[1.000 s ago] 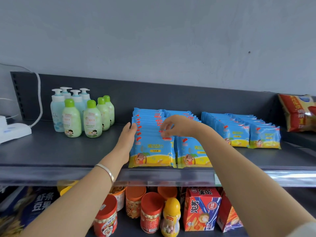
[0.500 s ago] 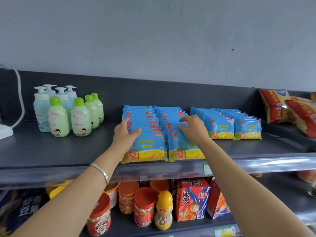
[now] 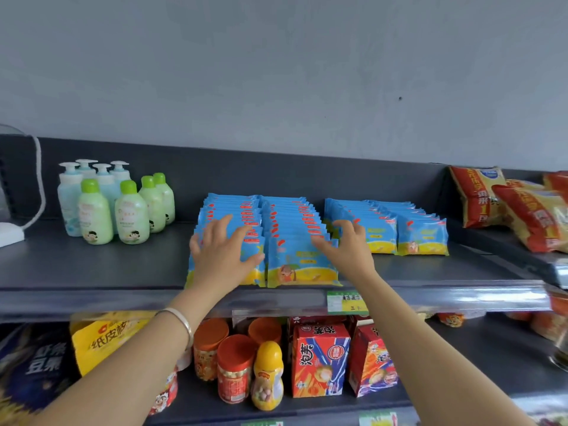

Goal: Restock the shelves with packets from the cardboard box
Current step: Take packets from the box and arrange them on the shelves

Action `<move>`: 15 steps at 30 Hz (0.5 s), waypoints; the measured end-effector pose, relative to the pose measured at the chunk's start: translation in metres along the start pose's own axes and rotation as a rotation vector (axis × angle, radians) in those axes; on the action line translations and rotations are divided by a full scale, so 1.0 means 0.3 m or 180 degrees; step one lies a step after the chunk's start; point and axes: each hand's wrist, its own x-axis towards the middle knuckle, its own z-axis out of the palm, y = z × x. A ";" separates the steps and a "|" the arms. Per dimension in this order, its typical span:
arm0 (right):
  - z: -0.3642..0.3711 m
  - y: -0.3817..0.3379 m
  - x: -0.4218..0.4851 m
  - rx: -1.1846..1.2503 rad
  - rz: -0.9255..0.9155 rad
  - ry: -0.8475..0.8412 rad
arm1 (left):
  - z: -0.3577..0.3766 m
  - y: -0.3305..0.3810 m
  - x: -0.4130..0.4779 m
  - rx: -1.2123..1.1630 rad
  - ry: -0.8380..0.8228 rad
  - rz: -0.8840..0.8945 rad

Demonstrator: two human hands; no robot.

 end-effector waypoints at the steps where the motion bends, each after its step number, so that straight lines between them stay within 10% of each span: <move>1: -0.010 0.003 -0.014 0.0049 -0.0023 -0.0188 | 0.003 0.030 -0.015 0.0069 -0.0018 0.0079; 15: -0.010 0.016 -0.048 0.0372 -0.0209 -0.1239 | 0.029 0.121 -0.080 0.0355 -0.0483 -0.0146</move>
